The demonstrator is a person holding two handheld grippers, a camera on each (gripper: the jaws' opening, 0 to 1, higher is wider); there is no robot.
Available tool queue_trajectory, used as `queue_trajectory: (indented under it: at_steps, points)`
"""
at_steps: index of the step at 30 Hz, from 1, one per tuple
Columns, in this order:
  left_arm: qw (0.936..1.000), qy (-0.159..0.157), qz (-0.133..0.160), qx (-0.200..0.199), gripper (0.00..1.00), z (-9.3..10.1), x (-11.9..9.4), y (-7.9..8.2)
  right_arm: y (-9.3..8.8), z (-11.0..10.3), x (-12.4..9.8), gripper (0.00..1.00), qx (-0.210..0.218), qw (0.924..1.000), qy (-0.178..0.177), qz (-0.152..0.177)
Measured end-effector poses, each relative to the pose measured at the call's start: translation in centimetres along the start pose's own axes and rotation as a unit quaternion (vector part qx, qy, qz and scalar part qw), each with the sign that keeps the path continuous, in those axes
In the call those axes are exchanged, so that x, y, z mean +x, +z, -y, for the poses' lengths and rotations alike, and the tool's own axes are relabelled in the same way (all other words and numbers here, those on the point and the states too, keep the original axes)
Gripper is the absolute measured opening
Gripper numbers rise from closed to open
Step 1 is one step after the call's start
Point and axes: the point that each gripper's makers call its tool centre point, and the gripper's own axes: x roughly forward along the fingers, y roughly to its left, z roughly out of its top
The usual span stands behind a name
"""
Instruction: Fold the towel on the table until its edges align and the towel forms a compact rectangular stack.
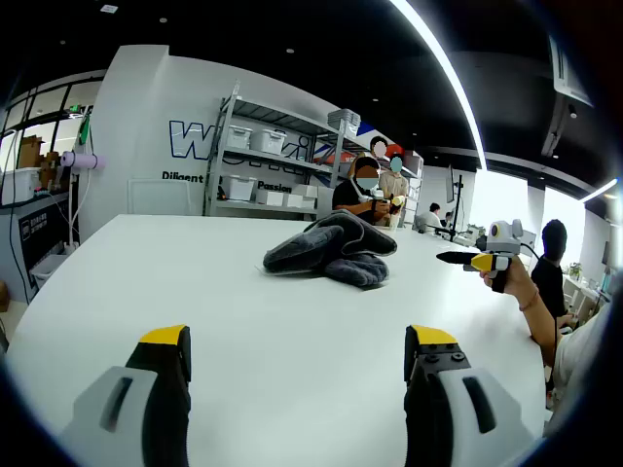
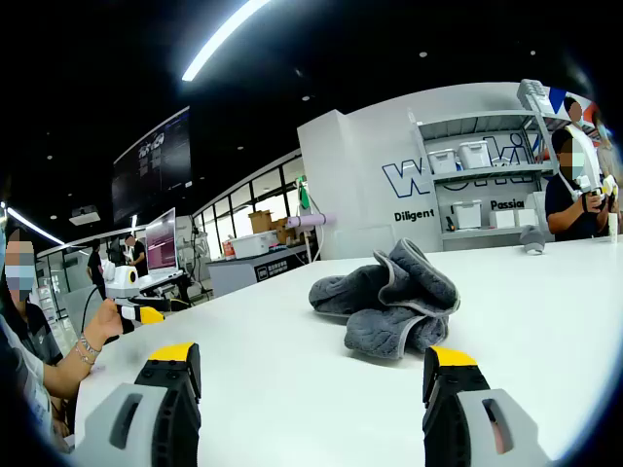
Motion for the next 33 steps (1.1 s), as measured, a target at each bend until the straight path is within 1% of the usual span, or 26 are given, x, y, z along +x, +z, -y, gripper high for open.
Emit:
queue_trajectory:
  at_steps: [5, 13, 19, 22, 27, 32, 33]
  points:
    - [1.0000, 0.002, 0.003, 0.000, 0.96, -0.06, -0.10, 0.12, 0.25, 0.00, -0.06, 0.99, -0.002, 1.0000, 0.003, 0.001]
    - [0.9999, 0.010, 0.003, -0.002, 0.96, -0.46, -0.23, 0.29, -0.01, -0.13, 0.10, 0.99, -0.005, 1.0000, 0.005, -0.005]
    - [1.0000, 0.009, 0.000, -0.001, 0.95, -0.41, -0.20, 0.15, -0.47, -0.25, 0.29, 0.99, -0.008, 0.9999, 0.006, -0.014]
    - [1.0000, 0.007, -0.001, 0.000, 0.95, -0.34, -0.17, 0.11, -0.35, 0.04, 0.34, 0.99, -0.008, 0.9998, 0.009, -0.017]
    - [1.0000, 0.005, -0.001, 0.001, 0.95, -0.21, -0.14, 0.10, -0.14, -0.25, 0.30, 0.99, -0.005, 0.9999, 0.011, -0.008]
    - [1.0000, 0.006, -0.001, 0.000, 0.95, -0.25, -0.17, 0.10, -0.32, -0.39, 0.28, 0.99, -0.009, 0.9999, 0.009, -0.010]
    - [1.0000, 0.005, -0.001, 0.001, 0.95, -0.23, -0.17, 0.09, -0.53, -0.44, 0.31, 0.99, -0.010, 0.9998, 0.010, -0.016]
